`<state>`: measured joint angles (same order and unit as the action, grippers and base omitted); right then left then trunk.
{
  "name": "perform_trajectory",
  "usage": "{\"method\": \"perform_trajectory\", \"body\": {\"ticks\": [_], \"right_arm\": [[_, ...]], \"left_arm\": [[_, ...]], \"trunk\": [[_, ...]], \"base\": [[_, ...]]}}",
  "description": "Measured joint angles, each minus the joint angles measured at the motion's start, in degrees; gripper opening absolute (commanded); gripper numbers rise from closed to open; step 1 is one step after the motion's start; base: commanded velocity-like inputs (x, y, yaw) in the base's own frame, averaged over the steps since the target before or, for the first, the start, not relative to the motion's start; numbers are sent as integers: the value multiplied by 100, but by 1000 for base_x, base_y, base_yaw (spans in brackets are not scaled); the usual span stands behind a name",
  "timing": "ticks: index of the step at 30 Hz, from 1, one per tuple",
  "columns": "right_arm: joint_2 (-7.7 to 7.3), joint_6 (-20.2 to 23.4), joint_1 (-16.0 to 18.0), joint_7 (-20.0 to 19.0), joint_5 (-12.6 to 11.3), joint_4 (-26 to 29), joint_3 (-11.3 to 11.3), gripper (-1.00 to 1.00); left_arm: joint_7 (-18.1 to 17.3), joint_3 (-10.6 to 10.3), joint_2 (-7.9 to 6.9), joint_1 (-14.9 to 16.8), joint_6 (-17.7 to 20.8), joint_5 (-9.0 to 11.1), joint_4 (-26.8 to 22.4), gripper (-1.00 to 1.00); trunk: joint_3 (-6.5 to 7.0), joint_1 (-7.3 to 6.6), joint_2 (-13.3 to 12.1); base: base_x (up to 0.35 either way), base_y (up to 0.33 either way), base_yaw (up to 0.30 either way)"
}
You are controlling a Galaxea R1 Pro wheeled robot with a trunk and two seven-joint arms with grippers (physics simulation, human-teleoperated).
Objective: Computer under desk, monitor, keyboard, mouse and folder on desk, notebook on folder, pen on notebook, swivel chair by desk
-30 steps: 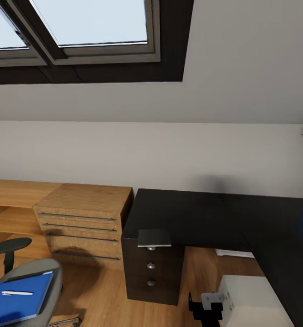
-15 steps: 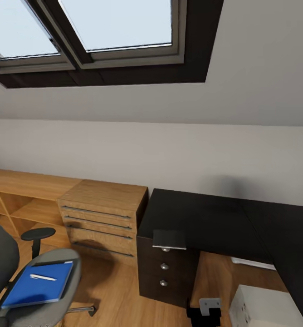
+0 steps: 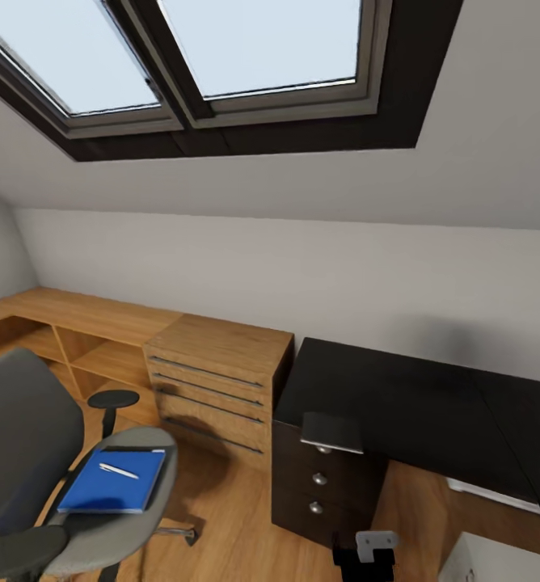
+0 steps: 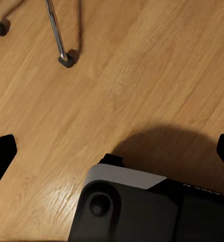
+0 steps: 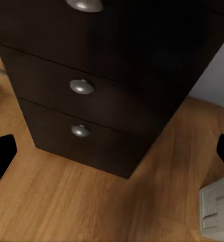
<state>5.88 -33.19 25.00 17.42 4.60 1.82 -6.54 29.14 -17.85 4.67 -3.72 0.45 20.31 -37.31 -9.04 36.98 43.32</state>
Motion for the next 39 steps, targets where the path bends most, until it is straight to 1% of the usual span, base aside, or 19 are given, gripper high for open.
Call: {"method": "perform_trajectory", "body": {"ticks": [1,7,8,14,23,39], "right_arm": [[0,0,0,0,0,0,1,100],[0,2,0,0,0,0,-3,100],[0,2,0,0,0,0,-1,100],[0,3,0,0,0,0,-9,100],[0,3,0,0,0,0,-12,100],[0,2,0,0,0,0,-11,100]], "left_arm": [[0,1,1,1,-1,-1,0,100],[0,1,3,-2,-33,-8,0,100],[3,-3,5,-1,-115,-16,1,100],[6,-16,4,-1,-261,-27,6,100],[5,-18,10,0,-279,-40,130,100],[6,-19,7,-2,-287,-44,144,100]], "trunk": [[16,-22,-41],[2,-23,-42],[-1,-23,-42],[-16,-23,-42],[-43,-23,-42],[-101,-23,-42]], "base": [[0,0,273],[0,0,273],[0,0,273],[0,0,273],[0,0,273],[0,0,271]]}}
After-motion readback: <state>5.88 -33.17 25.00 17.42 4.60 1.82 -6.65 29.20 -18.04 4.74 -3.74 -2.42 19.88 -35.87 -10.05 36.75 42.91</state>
